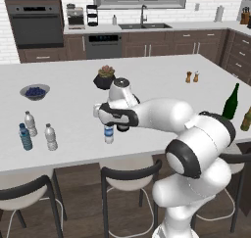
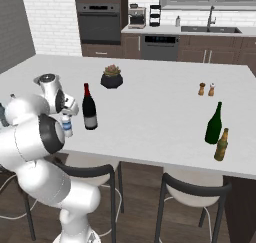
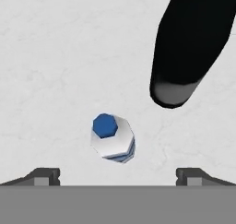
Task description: Move the plastic bottles in the middle to the plastics group, and the glass bottles in the middle to the glass group.
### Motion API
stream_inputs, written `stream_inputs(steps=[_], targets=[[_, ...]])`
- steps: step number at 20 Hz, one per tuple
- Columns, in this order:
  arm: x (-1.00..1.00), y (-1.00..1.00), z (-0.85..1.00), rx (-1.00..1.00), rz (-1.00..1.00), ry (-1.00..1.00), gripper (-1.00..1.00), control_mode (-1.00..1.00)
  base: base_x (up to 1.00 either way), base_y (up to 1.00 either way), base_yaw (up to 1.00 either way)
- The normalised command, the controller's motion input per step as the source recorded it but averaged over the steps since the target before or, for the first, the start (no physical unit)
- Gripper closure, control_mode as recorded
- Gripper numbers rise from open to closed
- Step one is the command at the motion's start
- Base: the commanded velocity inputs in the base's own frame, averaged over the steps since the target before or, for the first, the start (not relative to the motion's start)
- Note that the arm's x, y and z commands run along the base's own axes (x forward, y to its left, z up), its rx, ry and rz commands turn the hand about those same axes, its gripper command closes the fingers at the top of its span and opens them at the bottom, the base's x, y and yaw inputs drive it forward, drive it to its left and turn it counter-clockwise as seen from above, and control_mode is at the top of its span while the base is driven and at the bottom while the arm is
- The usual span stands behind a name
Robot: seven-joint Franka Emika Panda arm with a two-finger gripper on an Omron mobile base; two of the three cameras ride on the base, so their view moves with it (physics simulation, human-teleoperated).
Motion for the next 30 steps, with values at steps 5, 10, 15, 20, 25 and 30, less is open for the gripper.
stream_inputs(steps=[5,10,15,20,25,30], targets=[[0.29,0.0,-0.19,0.0,0.0,0.19,-1.0,-1.0,0.0,0.0,0.0],[0.19,0.05,-0.22,0.0,0.0,0.17,-1.0,-1.0,0.0,0.0,0.0],[0.2,0.06,-0.21,0.0,0.0,0.03,-1.0,-1.0,0.0,0.0,0.0],[0.13,0.12,-0.23,-0.03,0.0,0.01,-1.0,-1.0,0.0,0.0,0.0],[0.02,0.15,-0.17,-0.01,0.0,0.0,-1.0,-1.0,0.0,0.0,0.0],[-0.06,0.03,-0.02,0.0,0.0,0.0,-1.0,-1.0,0.0,0.0,0.0]])
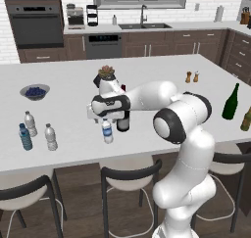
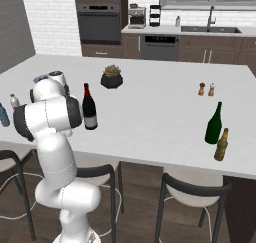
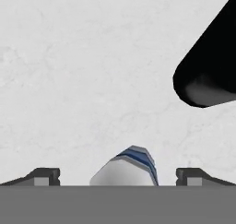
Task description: Move the plastic bottles in the middle to the plastics group, and the glass bottles in the middle to the glass group.
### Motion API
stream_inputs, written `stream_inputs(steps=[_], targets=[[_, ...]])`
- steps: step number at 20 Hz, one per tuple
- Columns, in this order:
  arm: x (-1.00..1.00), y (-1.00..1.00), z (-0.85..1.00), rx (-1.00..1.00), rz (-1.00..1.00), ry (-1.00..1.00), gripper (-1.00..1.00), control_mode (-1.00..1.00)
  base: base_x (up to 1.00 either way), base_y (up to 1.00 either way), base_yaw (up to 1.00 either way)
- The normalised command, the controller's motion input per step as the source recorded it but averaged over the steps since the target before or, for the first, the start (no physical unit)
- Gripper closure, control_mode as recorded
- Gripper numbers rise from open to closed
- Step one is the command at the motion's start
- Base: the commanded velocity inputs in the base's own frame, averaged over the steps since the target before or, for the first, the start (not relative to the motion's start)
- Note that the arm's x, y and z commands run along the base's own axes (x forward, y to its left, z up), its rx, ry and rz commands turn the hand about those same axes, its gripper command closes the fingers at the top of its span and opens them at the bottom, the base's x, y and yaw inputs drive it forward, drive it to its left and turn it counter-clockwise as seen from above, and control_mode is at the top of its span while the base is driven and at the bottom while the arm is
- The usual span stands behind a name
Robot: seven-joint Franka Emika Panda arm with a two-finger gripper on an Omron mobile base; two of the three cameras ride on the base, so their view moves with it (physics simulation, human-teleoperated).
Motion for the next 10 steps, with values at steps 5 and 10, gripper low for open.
stream_inputs(steps=[5,10], targets=[[-0.17,0.0,-0.01,0.0,0.0,0.0,-1.0,-1.0,0.0,0.0,0.0],[-0.33,-0.02,-0.06,0.0,0.0,0.0,1.0,-1.0,0.0,0.0,0.0]])
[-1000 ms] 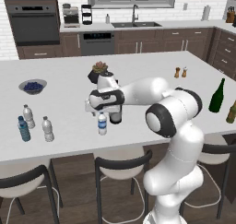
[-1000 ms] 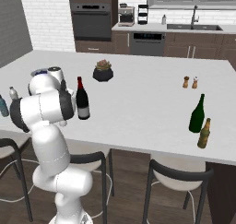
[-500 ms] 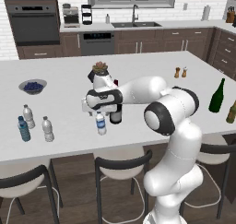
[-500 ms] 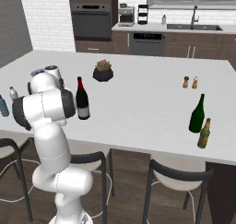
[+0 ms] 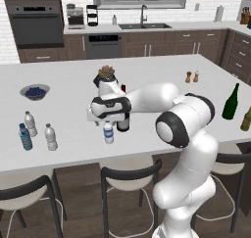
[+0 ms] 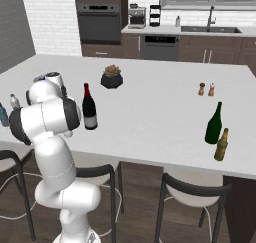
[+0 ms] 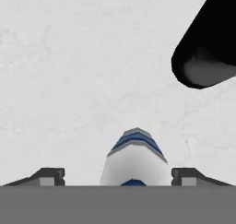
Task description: Move the plastic bottles in the middle to the plastics group, and the glass bottles in the middle to the glass group.
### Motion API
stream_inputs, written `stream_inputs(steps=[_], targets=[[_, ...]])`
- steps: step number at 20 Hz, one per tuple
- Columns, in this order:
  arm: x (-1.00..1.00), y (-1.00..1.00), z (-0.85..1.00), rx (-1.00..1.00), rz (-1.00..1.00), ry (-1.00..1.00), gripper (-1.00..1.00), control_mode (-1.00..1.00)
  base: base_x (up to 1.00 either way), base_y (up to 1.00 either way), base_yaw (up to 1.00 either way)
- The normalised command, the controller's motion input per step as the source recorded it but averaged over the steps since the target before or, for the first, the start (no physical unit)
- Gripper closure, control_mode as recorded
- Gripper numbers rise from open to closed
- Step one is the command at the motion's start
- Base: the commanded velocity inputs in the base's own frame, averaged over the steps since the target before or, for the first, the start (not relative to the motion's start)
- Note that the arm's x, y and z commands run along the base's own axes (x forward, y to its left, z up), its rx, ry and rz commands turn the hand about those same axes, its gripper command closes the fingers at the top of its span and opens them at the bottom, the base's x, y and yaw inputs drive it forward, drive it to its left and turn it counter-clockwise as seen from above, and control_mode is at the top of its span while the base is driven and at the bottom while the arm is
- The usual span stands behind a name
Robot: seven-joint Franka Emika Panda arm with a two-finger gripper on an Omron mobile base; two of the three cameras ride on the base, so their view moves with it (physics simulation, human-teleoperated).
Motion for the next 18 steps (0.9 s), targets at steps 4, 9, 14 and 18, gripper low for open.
stream_inputs(steps=[4,9,14,18], targets=[[-0.15,-0.08,-0.16,0.0,0.0,0.02,1.0,-1.0,0.0,0.0,0.0],[0.0,-0.24,-0.17,0.0,0.0,0.02,1.0,-1.0,0.0,0.0,0.0],[-0.06,-0.12,0.03,0.0,0.01,0.0,1.0,-1.0,0.0,0.0,0.0],[-0.12,0.41,0.44,0.03,0.12,0.0,1.0,-1.0,0.0,0.0,0.0]])
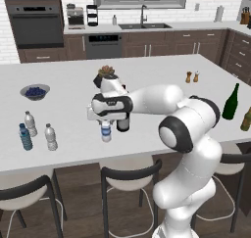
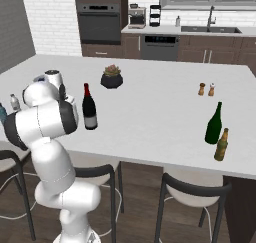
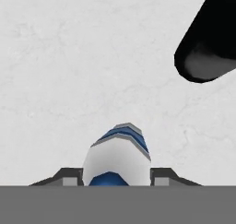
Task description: Move the plastic bottles in the middle to the plastics group, and the glass bottles in the middle to the glass group.
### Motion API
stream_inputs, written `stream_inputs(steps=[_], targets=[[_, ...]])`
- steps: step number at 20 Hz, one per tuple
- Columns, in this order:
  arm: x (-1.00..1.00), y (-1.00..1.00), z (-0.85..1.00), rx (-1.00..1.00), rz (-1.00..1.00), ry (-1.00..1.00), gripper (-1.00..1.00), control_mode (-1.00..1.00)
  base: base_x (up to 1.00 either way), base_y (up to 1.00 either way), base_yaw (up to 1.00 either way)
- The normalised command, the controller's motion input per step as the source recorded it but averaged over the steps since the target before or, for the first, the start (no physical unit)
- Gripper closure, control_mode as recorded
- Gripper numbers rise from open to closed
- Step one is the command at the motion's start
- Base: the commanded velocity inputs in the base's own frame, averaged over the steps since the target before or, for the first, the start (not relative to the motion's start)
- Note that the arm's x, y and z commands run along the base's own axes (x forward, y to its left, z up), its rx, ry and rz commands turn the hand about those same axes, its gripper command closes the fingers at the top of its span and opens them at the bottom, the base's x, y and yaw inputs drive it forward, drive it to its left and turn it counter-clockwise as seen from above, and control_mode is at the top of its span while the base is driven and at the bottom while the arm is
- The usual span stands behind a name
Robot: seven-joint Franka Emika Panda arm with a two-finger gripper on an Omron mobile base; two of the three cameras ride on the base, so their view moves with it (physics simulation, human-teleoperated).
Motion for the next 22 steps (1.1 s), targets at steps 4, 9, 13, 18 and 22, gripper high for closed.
stream_inputs(steps=[4,9,13,18,22], targets=[[-0.01,0.76,0.23,0.0,0.15,-0.01,1.0,-1.0,0.0,0.0,0.0],[0.11,0.78,0.0,0.0,0.15,-0.09,1.0,-1.0,0.0,0.0,0.0],[0.49,0.49,0.0,0.01,0.09,-0.08,1.0,-1.0,0.0,0.0,0.0],[0.3,0.56,0.0,0.03,0.07,-0.05,1.0,-1.0,0.0,0.0,0.0],[0.12,0.39,-0.01,0.11,0.04,0.0,1.0,-1.0,0.0,0.0,0.0]])
